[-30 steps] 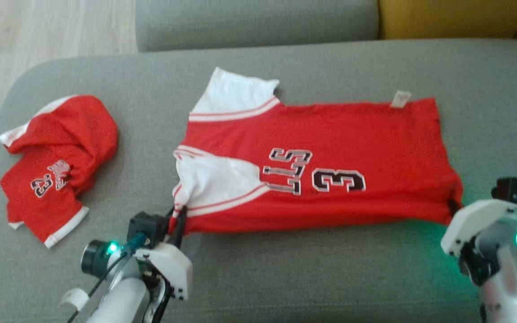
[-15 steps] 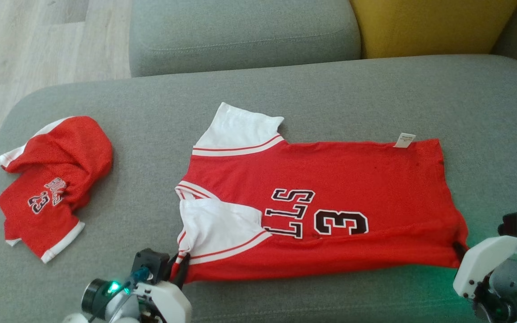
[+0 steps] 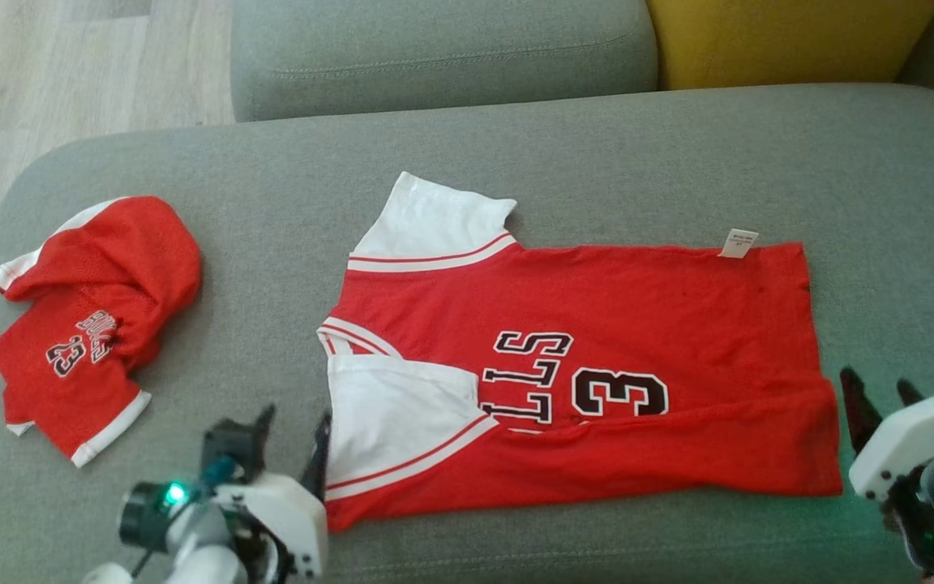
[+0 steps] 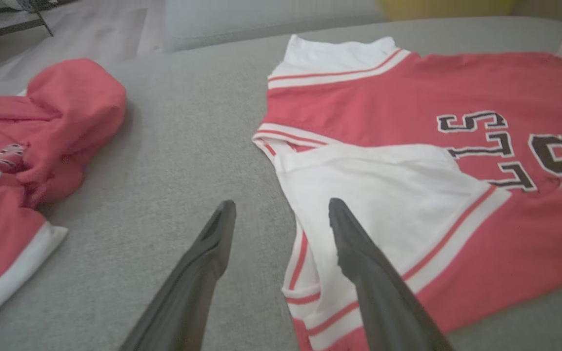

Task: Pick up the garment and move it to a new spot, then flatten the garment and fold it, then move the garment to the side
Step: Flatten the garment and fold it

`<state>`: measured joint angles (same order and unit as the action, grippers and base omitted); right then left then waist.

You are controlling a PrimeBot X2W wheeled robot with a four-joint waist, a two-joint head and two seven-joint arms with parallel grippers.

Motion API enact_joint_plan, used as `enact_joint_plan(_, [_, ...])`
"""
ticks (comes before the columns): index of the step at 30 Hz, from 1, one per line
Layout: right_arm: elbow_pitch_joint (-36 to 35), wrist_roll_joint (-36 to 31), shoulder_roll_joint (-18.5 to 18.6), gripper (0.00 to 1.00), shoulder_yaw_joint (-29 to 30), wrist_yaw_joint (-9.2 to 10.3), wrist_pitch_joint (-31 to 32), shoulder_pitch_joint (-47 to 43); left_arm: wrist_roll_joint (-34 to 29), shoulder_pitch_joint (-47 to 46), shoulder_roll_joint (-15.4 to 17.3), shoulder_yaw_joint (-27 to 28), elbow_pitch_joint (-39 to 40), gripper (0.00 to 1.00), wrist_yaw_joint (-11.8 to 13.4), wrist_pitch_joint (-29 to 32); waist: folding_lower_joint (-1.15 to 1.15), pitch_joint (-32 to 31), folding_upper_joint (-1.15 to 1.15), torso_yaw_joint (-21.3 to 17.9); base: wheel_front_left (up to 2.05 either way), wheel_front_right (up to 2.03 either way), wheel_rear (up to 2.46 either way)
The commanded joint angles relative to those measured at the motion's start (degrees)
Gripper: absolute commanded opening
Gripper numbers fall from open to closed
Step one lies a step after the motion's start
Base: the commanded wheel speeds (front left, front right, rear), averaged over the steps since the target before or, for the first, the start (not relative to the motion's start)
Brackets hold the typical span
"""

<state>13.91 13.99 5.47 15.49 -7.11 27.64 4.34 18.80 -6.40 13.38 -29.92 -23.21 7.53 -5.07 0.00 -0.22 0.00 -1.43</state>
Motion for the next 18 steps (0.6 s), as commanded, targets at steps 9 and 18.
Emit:
enact_joint_plan(9, [-8.3, 0.9, -0.7, 1.0, -4.4, -0.37, -13.1, 4.5, 1.9, -7.1, -0.4, 8.7, 6.8, 1.0, 4.3, -8.5, 0.0, 1.2, 0.0, -0.7, 0.0, 0.0, 0.0])
enact_joint_plan(18, [-8.3, 2.8, -1.4, 1.0, -10.4, -0.37, -24.0, 8.1, 1.6, -10.8, -1.6, 10.7, 8.9, 1.0, 2.1, -9.9, 0.0, 5.3, 0.0, -3.0, 0.0, 0.0, 0.0])
